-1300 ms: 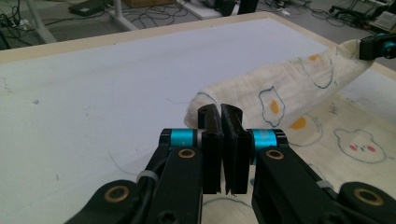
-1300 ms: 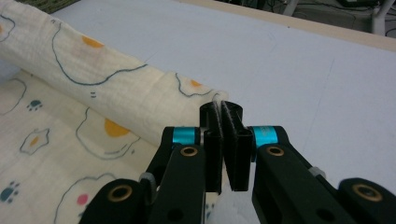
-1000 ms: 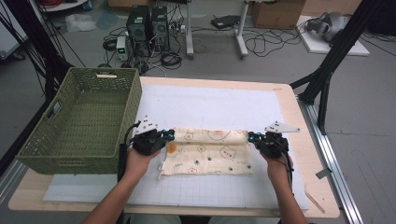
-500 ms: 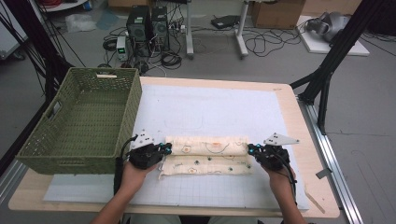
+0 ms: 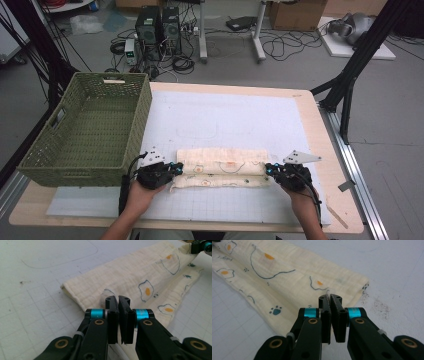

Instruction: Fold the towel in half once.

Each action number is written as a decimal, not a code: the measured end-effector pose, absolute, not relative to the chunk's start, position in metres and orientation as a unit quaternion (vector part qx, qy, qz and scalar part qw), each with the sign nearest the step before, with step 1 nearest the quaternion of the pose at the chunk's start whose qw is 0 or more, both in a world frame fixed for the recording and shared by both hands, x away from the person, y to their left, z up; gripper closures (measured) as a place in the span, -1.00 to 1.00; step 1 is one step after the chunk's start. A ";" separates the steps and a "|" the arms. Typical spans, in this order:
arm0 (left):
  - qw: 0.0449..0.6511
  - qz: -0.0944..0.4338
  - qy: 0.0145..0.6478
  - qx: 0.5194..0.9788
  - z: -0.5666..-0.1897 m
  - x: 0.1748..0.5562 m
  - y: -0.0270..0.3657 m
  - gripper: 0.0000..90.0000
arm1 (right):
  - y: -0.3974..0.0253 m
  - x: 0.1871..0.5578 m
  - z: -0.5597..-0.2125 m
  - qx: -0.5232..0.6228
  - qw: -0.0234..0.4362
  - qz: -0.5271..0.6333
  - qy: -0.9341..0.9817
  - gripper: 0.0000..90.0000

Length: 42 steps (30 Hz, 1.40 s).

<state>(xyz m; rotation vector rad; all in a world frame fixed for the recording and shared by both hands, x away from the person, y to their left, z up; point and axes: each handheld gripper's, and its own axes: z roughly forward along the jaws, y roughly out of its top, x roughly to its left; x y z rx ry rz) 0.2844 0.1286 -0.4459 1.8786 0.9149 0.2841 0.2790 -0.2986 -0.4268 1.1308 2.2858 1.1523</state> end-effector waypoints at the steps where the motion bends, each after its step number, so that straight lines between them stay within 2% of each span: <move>1: 0.492 0.117 0.379 0.775 -0.446 0.284 0.130 0.82 | -0.300 0.278 -0.427 0.399 0.166 0.406 0.805 0.92; 4: 0.500 0.118 0.395 0.762 -0.443 0.288 0.135 0.46 | -0.304 0.276 -0.426 0.396 0.157 0.415 0.804 0.82; 7: 0.515 0.125 0.403 0.746 -0.439 0.290 0.141 0.32 | -0.315 0.273 -0.418 0.403 0.159 0.442 0.786 0.70; 11: 0.523 0.132 0.408 0.737 -0.436 0.292 0.145 0.30 | -0.326 0.269 -0.409 0.413 0.171 0.464 0.764 0.66; 17: 0.518 0.134 0.410 0.739 -0.438 0.295 0.143 0.30 | -0.321 0.273 -0.417 0.414 0.163 0.447 0.776 0.61; 23: 0.495 0.137 0.427 0.745 -0.444 0.307 0.137 0.26 | -0.308 0.287 -0.428 0.426 0.156 0.422 0.785 0.35; 26: 0.480 0.135 0.434 0.750 -0.445 0.316 0.132 0.17 | -0.305 0.298 -0.433 0.436 0.147 0.418 0.783 0.33; 28: 0.470 0.127 0.439 0.756 -0.448 0.321 0.128 0.14 | -0.302 0.302 -0.437 0.434 0.136 0.410 0.791 0.39; 30: 0.452 0.119 0.442 0.766 -0.453 0.324 0.125 0.16 | -0.299 0.305 -0.441 0.427 0.128 0.396 0.803 0.54; 31: 0.450 0.114 0.438 0.770 -0.453 0.325 0.124 0.31 | -0.298 0.306 -0.443 0.426 0.121 0.394 0.805 0.67; 33: 0.448 0.129 0.417 0.780 -0.451 0.322 0.122 0.87 | -0.297 0.307 -0.444 0.419 0.114 0.392 0.811 0.88; 35: 0.450 0.136 0.417 0.778 -0.451 0.322 0.121 0.93 | -0.297 0.307 -0.442 0.406 0.120 0.396 0.815 0.95; 39: 0.476 0.143 0.433 0.752 -0.447 0.324 0.128 0.93 | -0.297 0.306 -0.438 0.405 0.138 0.404 0.808 0.95; 42: 0.477 0.144 0.437 0.749 -0.447 0.326 0.128 0.93 | -0.300 0.308 -0.436 0.414 0.145 0.413 0.798 0.95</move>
